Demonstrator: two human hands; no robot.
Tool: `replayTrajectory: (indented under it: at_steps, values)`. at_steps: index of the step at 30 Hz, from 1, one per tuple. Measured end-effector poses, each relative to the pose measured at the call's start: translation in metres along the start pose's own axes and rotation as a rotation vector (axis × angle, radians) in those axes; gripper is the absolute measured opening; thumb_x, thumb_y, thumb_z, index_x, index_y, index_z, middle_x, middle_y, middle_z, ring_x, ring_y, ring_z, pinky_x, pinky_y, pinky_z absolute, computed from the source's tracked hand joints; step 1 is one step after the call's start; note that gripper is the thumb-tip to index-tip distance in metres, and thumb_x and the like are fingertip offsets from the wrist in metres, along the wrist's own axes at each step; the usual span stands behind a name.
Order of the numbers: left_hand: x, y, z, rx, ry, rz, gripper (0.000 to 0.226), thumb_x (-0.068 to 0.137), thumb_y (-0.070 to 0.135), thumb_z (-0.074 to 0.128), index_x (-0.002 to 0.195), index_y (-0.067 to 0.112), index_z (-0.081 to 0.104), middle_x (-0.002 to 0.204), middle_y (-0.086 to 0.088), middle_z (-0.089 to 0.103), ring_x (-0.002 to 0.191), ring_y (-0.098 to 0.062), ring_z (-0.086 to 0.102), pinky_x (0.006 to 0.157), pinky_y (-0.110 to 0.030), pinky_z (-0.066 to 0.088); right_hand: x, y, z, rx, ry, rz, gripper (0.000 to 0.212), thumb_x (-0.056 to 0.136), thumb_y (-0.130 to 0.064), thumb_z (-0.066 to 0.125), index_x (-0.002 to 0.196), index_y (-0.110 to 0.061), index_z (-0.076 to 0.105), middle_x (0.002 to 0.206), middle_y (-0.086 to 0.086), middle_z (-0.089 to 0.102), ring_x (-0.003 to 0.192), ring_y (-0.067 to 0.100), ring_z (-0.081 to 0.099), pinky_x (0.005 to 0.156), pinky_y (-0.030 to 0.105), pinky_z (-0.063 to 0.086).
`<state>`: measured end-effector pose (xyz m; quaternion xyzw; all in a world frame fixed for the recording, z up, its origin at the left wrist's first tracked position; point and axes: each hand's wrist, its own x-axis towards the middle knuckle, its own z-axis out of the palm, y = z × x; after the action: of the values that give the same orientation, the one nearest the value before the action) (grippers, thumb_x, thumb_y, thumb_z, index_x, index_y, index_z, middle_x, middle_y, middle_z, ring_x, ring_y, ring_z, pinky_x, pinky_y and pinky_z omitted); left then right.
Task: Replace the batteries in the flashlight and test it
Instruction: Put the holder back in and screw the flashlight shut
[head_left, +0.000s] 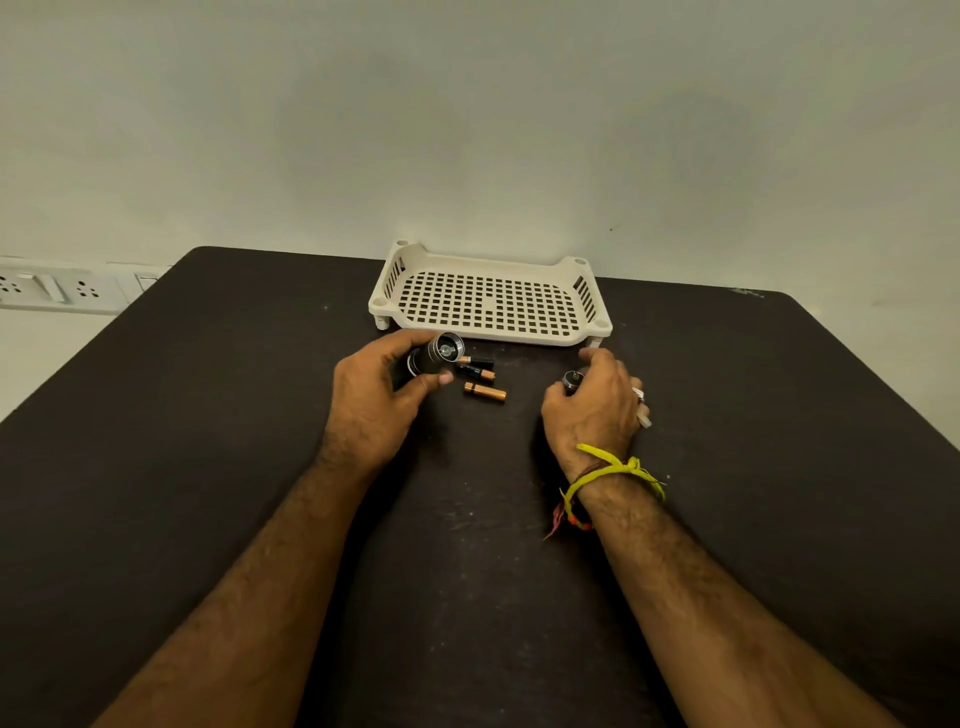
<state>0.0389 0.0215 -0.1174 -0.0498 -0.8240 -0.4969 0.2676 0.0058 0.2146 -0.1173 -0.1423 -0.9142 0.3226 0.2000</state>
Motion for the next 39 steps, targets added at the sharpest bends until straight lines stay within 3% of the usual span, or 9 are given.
replayTrajectory:
  at_steps: [6,12,17,19,22,24,29,34,39]
  values:
    - [0.004,-0.003,-0.003,-0.027,-0.004,-0.097,0.046,0.076,0.02,0.085,0.114,0.033,0.063,0.113,0.02,0.065,0.107,0.011,0.058,0.094,-0.012,0.044,0.001,0.0,0.0,0.248,0.013,-0.079,0.038,0.083,-0.012,0.077,0.117,-0.018,0.062,0.108,0.002,0.069,0.105,0.023,0.063,0.095,0.043,0.054]
    - [0.001,0.0,-0.003,-0.082,-0.028,-0.011,0.037,0.079,0.019,0.083,0.109,0.029,0.064,0.101,0.033,0.066,0.103,0.017,0.059,0.086,0.0,0.043,-0.016,-0.016,-0.001,0.64,0.023,-0.291,0.036,0.08,-0.004,0.079,0.109,-0.015,0.06,0.103,-0.001,0.066,0.091,0.012,0.07,0.078,0.025,0.062]
    - [0.004,-0.002,-0.008,-0.268,-0.083,-0.053,0.033,0.082,0.015,0.08,0.107,0.034,0.069,0.108,0.02,0.071,0.107,-0.005,0.067,0.092,-0.023,0.055,-0.02,-0.02,0.001,0.87,-0.04,-0.292,0.027,0.083,-0.003,0.078,0.105,-0.014,0.066,0.099,-0.007,0.071,0.094,0.002,0.07,0.08,0.013,0.055]
    - [0.004,-0.002,-0.01,-0.301,-0.122,-0.068,0.035,0.082,0.013,0.08,0.107,0.036,0.069,0.108,0.021,0.072,0.107,-0.004,0.067,0.092,-0.022,0.055,-0.021,-0.021,0.002,0.925,-0.053,-0.302,0.024,0.087,-0.002,0.074,0.107,-0.014,0.068,0.103,-0.005,0.071,0.099,0.004,0.07,0.084,0.015,0.055]
    - [0.005,-0.004,-0.01,-0.263,-0.173,-0.065,0.035,0.081,0.011,0.081,0.113,0.023,0.071,0.112,0.019,0.072,0.11,-0.002,0.066,0.095,-0.02,0.053,-0.022,-0.023,0.003,0.893,-0.014,-0.403,0.021,0.094,0.001,0.063,0.112,-0.009,0.067,0.113,0.004,0.065,0.112,0.023,0.066,0.097,0.039,0.056]
    - [0.005,-0.006,-0.009,-0.249,-0.177,-0.062,0.036,0.08,0.009,0.081,0.113,0.021,0.072,0.112,0.017,0.073,0.11,-0.002,0.066,0.096,-0.021,0.053,-0.024,-0.024,0.004,0.864,-0.015,-0.483,0.024,0.095,0.001,0.059,0.117,-0.008,0.066,0.117,0.004,0.061,0.112,0.028,0.065,0.096,0.044,0.057]
    - [0.006,-0.008,-0.009,-0.186,-0.178,-0.055,0.036,0.077,0.01,0.083,0.111,0.017,0.073,0.109,0.009,0.074,0.109,-0.007,0.067,0.099,-0.033,0.054,-0.033,-0.027,0.007,1.0,-0.133,-0.45,0.034,0.087,-0.004,0.074,0.116,-0.017,0.061,0.11,0.001,0.07,0.103,0.016,0.071,0.086,0.024,0.058]
    - [0.007,-0.007,-0.008,-0.156,-0.178,-0.045,0.037,0.077,0.011,0.083,0.112,0.015,0.073,0.111,0.005,0.074,0.109,-0.01,0.068,0.099,-0.039,0.054,-0.029,-0.024,0.009,1.01,-0.174,-0.386,0.026,0.086,-0.003,0.076,0.109,-0.012,0.07,0.106,0.004,0.073,0.098,0.017,0.073,0.085,0.031,0.06]
    - [0.006,-0.007,-0.01,-0.188,-0.146,-0.023,0.04,0.076,0.012,0.084,0.114,0.017,0.073,0.113,0.005,0.073,0.11,-0.009,0.067,0.099,-0.03,0.054,-0.026,-0.023,0.007,1.008,-0.23,-0.402,0.03,0.088,0.003,0.07,0.116,-0.01,0.071,0.115,0.007,0.07,0.11,0.017,0.069,0.094,0.03,0.057]
